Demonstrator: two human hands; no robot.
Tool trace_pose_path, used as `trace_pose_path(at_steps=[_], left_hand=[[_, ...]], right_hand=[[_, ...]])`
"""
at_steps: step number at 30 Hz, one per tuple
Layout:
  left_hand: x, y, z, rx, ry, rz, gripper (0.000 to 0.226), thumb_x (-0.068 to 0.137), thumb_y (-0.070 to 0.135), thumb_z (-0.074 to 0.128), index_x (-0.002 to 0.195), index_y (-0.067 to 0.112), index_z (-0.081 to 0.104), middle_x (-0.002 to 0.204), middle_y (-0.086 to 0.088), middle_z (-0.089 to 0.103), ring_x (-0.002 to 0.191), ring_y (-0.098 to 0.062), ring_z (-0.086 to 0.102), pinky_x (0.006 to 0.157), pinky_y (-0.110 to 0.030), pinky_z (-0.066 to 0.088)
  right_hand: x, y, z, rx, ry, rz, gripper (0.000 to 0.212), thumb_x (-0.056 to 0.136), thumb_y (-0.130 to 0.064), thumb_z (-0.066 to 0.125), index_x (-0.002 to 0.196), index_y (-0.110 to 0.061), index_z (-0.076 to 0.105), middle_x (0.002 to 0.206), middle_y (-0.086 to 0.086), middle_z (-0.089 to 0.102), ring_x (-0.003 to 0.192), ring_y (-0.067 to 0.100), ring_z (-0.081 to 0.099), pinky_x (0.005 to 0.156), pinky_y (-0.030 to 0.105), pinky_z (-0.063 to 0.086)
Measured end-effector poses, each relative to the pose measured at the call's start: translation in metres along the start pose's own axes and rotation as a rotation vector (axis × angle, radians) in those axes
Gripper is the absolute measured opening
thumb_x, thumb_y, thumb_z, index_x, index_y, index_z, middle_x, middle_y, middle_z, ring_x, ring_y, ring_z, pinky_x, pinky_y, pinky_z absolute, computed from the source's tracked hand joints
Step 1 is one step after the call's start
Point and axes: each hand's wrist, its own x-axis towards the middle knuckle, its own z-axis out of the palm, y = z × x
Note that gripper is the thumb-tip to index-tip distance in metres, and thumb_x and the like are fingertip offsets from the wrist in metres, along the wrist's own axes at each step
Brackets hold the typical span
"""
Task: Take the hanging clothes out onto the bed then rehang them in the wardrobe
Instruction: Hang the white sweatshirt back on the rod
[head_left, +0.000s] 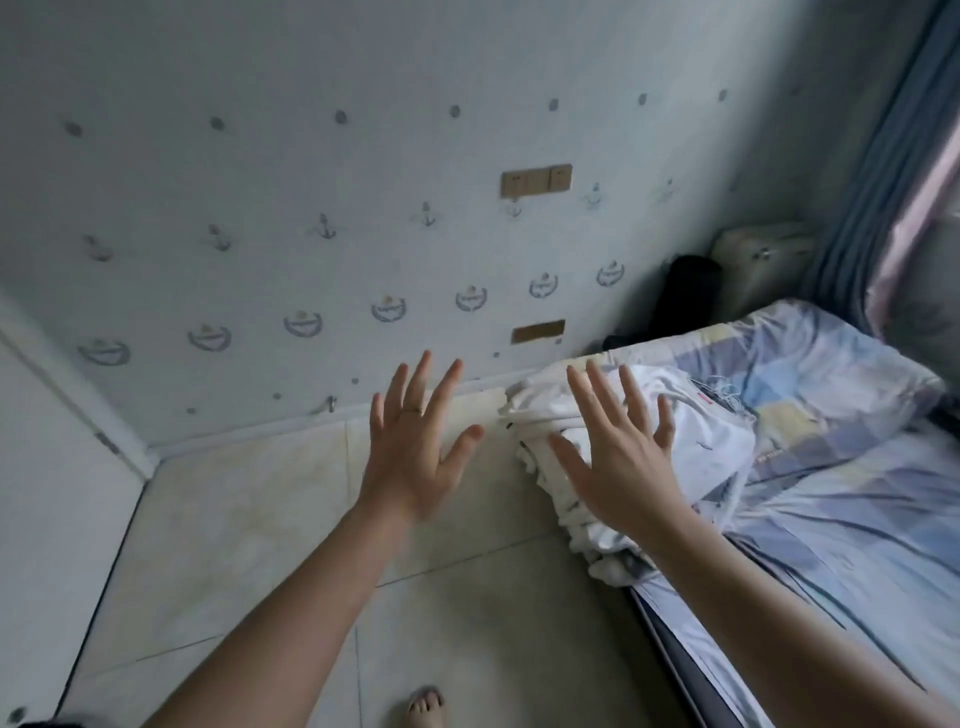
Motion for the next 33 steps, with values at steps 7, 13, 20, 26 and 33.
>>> trace_pose_path(at_steps=[7, 13, 20, 26, 33], left_hand=[[0.110, 0.015, 0.104, -0.136, -0.170, 0.135, 0.072, 0.090, 0.076, 0.019, 0.154, 0.046, 0.008, 0.167, 0.009, -0.001, 0.152, -0.014, -0.009, 0.122, -0.049, 0.001], [0.210, 0.021, 0.174, -0.185, -0.393, 0.226, 0.072, 0.093, 0.070, 0.030, 0.156, 0.043, 0.009, 0.166, 0.007, -0.005, 0.153, -0.021, -0.005, 0.122, -0.049, 0.005], [0.305, 0.040, 0.246, -0.201, -0.609, 0.371, 0.069, 0.094, 0.069, 0.034, 0.151, 0.054, -0.001, 0.165, 0.014, -0.010, 0.150, -0.011, -0.011, 0.122, -0.047, 0.003], [0.364, 0.078, 0.308, -0.219, -0.688, 0.432, 0.067, 0.095, 0.065, 0.035, 0.154, 0.050, 0.005, 0.166, 0.011, -0.004, 0.151, -0.013, -0.009, 0.122, -0.045, 0.005], [0.434, 0.131, 0.382, -0.179, -0.732, 0.459, 0.064, 0.096, 0.060, 0.039, 0.153, 0.048, 0.012, 0.166, 0.008, 0.000, 0.151, -0.011, -0.007, 0.122, -0.042, 0.001]], right_hand=[[0.045, 0.088, 0.042, -0.080, -0.036, 0.318, 0.070, 0.095, -0.064, 0.027, 0.153, -0.040, -0.005, 0.164, -0.011, -0.006, 0.149, 0.020, -0.017, 0.116, 0.052, -0.014], [0.099, 0.145, 0.070, -0.052, -0.035, 0.611, 0.071, 0.091, -0.071, 0.021, 0.149, -0.047, -0.011, 0.162, -0.017, -0.009, 0.148, 0.015, -0.019, 0.114, 0.049, -0.019], [0.141, 0.204, 0.090, -0.090, -0.047, 0.868, 0.072, 0.090, -0.071, 0.022, 0.150, -0.046, -0.009, 0.163, -0.016, -0.006, 0.149, 0.018, -0.013, 0.113, 0.052, -0.015], [0.158, 0.261, 0.104, -0.109, -0.062, 0.985, 0.072, 0.088, -0.071, 0.018, 0.150, -0.046, -0.008, 0.163, -0.013, -0.001, 0.150, 0.018, -0.009, 0.109, 0.047, -0.017], [0.194, 0.355, 0.115, -0.033, -0.115, 1.064, 0.070, 0.095, -0.064, 0.029, 0.154, -0.042, -0.001, 0.164, -0.012, 0.000, 0.151, 0.020, -0.005, 0.115, 0.053, -0.005]])
